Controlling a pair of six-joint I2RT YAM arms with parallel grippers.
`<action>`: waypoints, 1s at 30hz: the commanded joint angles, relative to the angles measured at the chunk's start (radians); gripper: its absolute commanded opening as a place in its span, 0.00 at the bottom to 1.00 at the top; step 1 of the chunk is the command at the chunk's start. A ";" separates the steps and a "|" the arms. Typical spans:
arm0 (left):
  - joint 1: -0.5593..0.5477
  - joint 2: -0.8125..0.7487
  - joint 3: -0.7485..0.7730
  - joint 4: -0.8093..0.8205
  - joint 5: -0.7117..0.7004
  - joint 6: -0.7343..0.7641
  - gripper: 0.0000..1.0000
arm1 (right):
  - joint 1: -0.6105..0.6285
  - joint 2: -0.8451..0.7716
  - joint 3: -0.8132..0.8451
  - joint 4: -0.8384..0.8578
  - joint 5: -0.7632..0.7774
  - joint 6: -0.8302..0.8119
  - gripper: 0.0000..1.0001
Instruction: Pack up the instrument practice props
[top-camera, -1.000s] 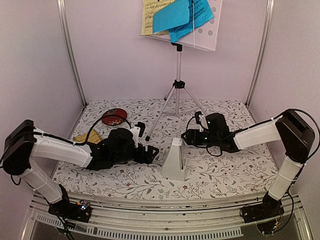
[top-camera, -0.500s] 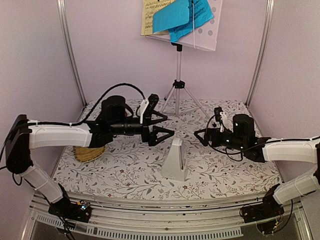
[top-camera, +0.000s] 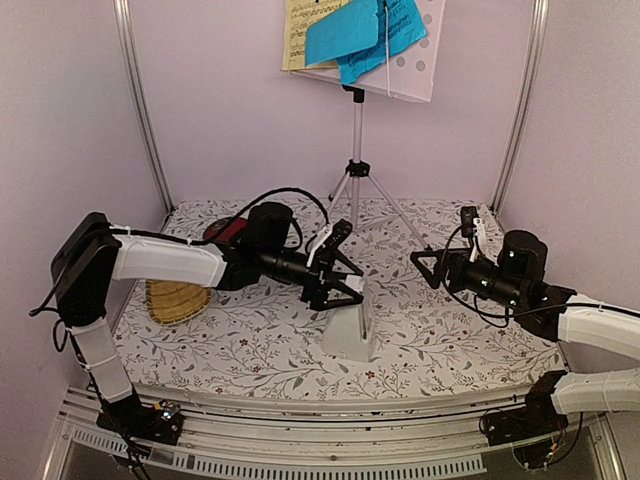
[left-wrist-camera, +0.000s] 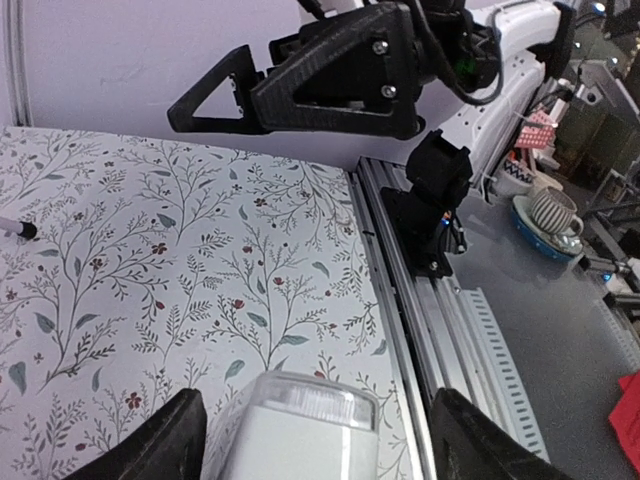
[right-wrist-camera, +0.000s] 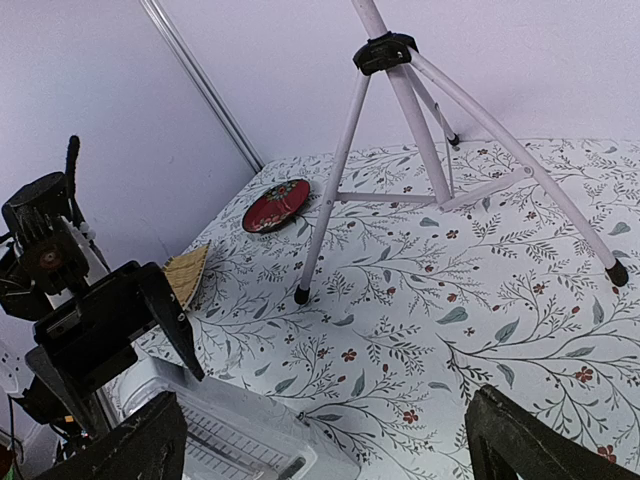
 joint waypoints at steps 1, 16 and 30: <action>-0.018 -0.002 -0.008 -0.028 -0.046 0.044 0.73 | -0.006 -0.011 -0.013 -0.023 0.021 0.009 0.99; -0.152 -0.153 -0.193 0.123 -0.943 -0.104 0.49 | -0.006 0.020 0.004 -0.038 0.019 0.009 0.99; -0.222 -0.043 -0.057 0.062 -1.402 -0.301 0.50 | 0.262 0.305 0.007 0.105 0.115 0.075 0.99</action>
